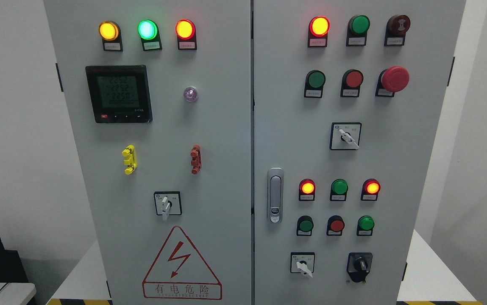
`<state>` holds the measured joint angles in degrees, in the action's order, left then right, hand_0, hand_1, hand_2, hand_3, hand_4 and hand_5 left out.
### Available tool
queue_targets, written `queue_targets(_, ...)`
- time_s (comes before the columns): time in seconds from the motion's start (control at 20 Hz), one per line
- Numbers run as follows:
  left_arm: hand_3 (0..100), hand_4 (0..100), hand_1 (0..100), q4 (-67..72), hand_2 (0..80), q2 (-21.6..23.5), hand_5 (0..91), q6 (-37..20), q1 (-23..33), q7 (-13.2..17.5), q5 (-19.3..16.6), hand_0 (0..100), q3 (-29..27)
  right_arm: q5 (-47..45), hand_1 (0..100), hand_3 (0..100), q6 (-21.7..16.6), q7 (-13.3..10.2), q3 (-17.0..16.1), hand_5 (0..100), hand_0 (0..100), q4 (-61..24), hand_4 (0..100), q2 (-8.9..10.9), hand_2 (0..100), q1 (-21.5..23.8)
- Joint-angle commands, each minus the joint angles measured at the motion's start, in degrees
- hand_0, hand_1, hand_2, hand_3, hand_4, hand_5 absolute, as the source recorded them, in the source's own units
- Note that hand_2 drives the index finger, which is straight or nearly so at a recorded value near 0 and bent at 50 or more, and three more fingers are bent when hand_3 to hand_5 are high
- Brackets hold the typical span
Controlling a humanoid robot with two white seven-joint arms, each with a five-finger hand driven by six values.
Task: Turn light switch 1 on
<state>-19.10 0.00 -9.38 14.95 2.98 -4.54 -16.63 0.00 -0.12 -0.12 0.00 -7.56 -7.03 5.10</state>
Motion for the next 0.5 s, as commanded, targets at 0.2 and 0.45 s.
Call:
queue_targets(0.2,21,35,13,-14.80,5.3,1.06,0.0,-5.91,3.68,-2.90,-0.03,44,-12.63,-1.50,39,0,0.03,0.04,1.14,0,12,0.00,0,0.00,0,0.00)
queue_targets(0.45,30,38,16,-29.56,13.5,1.06,0.0,-6.00,5.26,-2.63,0.06,44,-17.99,-1.50,39,0,0.03,0.04,1.14,0,12,0.00,0,0.00,0,0.00)
